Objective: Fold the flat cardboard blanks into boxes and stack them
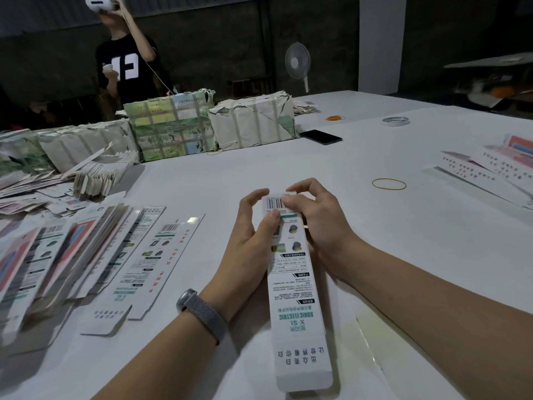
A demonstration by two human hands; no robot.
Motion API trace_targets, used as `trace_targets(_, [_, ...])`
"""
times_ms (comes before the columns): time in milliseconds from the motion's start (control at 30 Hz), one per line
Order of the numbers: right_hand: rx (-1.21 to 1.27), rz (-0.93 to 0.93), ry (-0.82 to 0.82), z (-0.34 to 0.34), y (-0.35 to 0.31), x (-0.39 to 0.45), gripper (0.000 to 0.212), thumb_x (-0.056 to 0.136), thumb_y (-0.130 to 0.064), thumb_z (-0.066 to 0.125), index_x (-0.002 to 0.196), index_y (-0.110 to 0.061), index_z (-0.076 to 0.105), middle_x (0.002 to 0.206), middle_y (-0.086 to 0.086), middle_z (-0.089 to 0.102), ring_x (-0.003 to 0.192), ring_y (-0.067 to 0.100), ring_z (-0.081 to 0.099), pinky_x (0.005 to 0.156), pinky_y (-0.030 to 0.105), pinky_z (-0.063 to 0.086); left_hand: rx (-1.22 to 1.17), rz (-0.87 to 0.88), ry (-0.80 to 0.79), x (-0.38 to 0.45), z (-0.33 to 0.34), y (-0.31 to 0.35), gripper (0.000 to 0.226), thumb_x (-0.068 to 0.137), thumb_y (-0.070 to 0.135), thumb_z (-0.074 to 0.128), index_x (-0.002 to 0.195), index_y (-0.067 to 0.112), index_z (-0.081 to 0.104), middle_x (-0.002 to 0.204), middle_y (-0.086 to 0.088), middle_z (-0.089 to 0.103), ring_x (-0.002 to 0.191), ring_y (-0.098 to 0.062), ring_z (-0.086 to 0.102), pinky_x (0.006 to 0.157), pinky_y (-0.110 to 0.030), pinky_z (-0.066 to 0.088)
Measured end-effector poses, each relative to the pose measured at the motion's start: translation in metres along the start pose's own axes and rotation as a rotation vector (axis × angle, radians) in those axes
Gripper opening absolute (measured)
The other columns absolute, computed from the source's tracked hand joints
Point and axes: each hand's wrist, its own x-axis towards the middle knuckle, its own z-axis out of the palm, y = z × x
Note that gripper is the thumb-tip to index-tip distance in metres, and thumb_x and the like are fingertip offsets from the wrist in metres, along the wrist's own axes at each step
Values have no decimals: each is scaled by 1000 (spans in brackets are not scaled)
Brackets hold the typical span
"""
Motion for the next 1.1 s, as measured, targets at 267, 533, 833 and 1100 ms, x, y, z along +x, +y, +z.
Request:
trace_targets(267, [-135,-57,44,1,3,0,19,99,-21,60,81,-15,55,73,9,71,57,24,67,61,39,55,-25,-26,-18,-1,-2,0,18,106,25,48,121,33,44,86,-11,76,68,-24,73,56,-30,56])
trace_targets(533, [-352,-189,85,-3,1,2,21,94,-19,65,73,-18,62,74,4,71,70,24,70,70,43,57,-32,-20,-14,0,-4,-3,17,106,23,47,120,33,45,81,-7,76,66,-21,73,54,-26,55])
trace_targets(833, [-395,-206,89,0,3,2,13,95,-24,66,83,-20,61,83,-4,68,73,12,69,68,32,58,4,-10,21,3,-3,-4,17,106,24,48,122,28,44,84,-9,76,68,-24,73,55,-30,56])
trace_targets(1100, [-603,-212,40,0,2,-1,18,96,-36,60,108,-25,66,106,-11,64,89,8,65,79,37,56,65,-24,127,6,-4,-6,14,102,37,51,114,42,47,87,-5,77,73,-23,75,58,-30,56])
